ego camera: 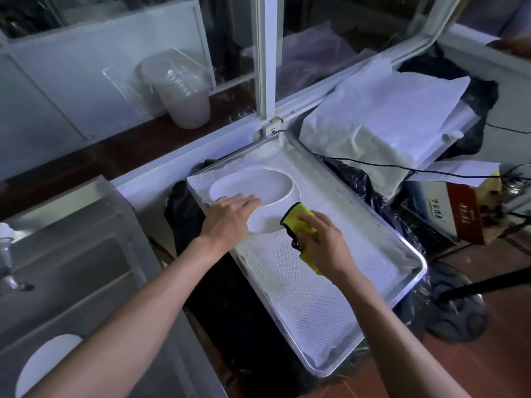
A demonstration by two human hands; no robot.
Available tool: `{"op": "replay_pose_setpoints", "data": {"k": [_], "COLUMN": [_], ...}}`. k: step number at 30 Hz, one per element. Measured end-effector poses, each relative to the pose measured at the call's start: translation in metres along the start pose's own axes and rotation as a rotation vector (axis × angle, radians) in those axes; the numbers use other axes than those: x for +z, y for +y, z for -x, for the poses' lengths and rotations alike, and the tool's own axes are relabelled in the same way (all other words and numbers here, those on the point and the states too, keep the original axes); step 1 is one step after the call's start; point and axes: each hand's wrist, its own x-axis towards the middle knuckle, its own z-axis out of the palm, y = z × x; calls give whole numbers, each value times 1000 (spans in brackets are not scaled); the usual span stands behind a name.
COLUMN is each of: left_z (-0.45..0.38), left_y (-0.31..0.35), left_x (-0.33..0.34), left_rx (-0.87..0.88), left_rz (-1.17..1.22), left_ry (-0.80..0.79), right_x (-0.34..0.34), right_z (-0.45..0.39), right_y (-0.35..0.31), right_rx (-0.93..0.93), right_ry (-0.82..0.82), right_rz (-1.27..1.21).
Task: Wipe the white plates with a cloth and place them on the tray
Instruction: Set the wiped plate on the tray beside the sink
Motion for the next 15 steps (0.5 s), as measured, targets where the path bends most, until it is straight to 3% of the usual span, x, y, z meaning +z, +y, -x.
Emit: {"op": "replay_pose_setpoints", "data": {"k": [9, 15], "left_z": [-6, 4], "left_y": [15, 22], "left_x": [38, 50], "left_rx": [-88, -84], "left_rz": [-113, -217], "left_ry": [-356, -475], "right_x": [-1, -4], "right_z": [7, 15], "right_y": [14, 27], "right_rx": [1, 7], "right_ry": [-12, -4], "right_rz": [-14, 56]}}
